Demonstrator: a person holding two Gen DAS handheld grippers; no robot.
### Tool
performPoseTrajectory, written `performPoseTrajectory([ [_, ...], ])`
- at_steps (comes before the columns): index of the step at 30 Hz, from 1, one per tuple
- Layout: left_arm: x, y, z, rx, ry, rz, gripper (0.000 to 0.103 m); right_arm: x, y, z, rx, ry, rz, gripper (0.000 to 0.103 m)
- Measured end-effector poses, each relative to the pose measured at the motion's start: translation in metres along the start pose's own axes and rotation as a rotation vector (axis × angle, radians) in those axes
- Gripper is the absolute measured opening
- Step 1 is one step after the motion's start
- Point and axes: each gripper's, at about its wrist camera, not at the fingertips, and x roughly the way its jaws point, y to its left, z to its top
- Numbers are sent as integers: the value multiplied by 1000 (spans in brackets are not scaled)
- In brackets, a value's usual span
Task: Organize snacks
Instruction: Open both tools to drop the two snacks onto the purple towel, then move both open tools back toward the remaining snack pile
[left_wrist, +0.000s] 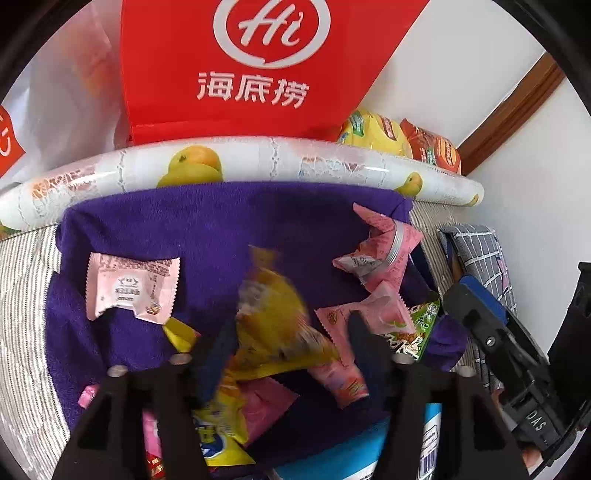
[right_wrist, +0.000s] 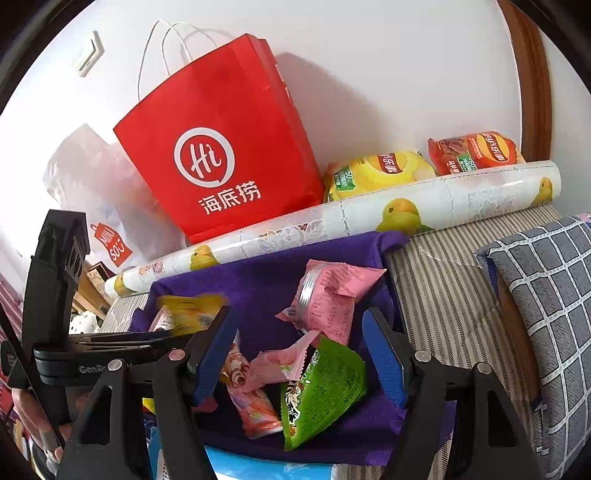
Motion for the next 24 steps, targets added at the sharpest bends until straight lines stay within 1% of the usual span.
performPoseTrajectory([
  [2,-5,-1,0,6,-20,7,65,0,1,0,-2,0,3,70],
  [6,-14,-5,-1,16,-34,11,65,-3,2,0,-3,-6,24,70],
  [11,-30,-10,-8,27,-64,4,65,-7,8,-1,-40,-22,30,70],
  [16,-54,-7,-27,56,-113,46,65,-13,12,-10,-39,-4,69,70],
  [18,-65,-3,-36,60,-132,67,65,-20,17,-18,-60,-15,62,70],
  [22,-84,6,-53,50,-166,78,65,-41,35,-34,-119,-50,28,70],
  [24,-94,11,-63,36,-182,85,65,-49,42,-40,-132,-53,21,70],
])
